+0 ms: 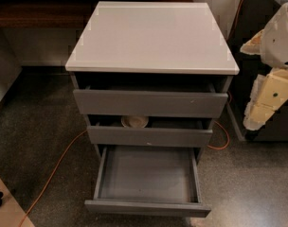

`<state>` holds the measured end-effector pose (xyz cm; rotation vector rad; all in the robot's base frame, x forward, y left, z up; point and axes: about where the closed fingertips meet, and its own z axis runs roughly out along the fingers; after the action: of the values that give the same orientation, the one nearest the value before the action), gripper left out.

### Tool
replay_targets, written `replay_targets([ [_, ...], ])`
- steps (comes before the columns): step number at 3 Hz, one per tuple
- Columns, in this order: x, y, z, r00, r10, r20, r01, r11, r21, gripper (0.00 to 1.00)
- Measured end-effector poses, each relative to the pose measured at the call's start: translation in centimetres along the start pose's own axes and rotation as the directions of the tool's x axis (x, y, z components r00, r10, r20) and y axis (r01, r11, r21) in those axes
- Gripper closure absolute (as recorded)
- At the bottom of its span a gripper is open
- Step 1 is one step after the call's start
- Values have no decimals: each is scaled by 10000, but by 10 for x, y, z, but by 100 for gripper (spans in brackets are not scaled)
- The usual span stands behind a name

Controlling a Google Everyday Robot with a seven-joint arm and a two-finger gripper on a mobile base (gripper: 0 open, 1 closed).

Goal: Close bottom drawer

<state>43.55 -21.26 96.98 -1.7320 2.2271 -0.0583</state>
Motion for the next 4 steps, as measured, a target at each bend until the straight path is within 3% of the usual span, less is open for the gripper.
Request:
replay_targets([
  [2,1,43,55,9992,275,303,-231,9903,-1370,0],
  [4,3,92,129,10000,-55,73,67,9829,-1838,0],
])
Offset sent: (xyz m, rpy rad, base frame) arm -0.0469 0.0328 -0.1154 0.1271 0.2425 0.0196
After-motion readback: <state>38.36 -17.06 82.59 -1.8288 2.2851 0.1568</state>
